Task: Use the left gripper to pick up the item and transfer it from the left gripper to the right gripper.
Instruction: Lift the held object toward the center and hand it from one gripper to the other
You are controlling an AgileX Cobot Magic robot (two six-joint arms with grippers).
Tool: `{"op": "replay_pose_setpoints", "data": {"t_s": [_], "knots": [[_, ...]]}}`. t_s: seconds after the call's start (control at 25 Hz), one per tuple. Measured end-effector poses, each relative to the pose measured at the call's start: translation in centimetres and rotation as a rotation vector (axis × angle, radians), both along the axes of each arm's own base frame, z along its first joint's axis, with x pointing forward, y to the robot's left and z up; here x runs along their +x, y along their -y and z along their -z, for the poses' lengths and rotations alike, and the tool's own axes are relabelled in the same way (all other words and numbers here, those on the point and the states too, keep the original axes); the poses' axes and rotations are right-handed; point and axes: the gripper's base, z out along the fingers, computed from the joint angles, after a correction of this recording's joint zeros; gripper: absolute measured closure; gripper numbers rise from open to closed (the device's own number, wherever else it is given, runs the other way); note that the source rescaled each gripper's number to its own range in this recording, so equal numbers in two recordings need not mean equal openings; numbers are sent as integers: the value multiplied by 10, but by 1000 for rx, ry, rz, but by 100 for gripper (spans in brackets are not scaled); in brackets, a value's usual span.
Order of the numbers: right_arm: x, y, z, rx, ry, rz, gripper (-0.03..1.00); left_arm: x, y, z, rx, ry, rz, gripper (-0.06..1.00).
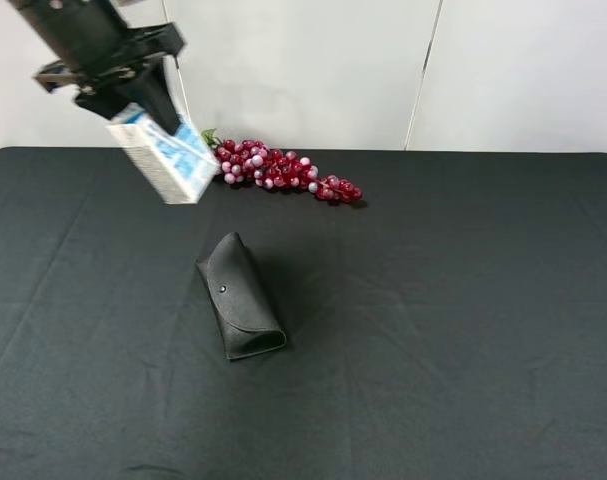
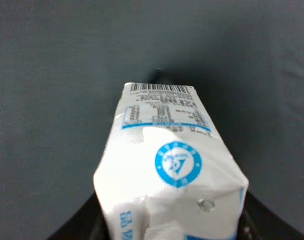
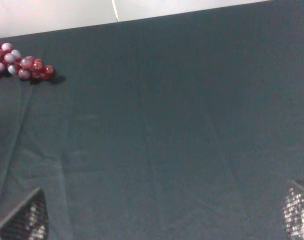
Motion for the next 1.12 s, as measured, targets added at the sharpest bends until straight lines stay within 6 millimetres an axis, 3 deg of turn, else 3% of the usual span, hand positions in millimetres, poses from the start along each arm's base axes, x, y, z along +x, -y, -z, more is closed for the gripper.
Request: {"op": "replay_pose_setpoints", "data": {"t_s": [0.32, 0.52, 0.72, 1.12], "knots": [[0, 0, 0, 0, 0, 0, -3, -18, 42, -2, -67, 32, 206, 94], [0, -3, 0, 16, 3, -43, -3, -37, 72, 9, -237, 26, 360, 94], [-3, -11, -15, 47, 4, -134, -3, -48, 80, 29, -357, 4, 393, 94], [34, -22, -62, -22, -109, -423, -3, -57, 83, 48, -472, -22, 374, 94]]}}
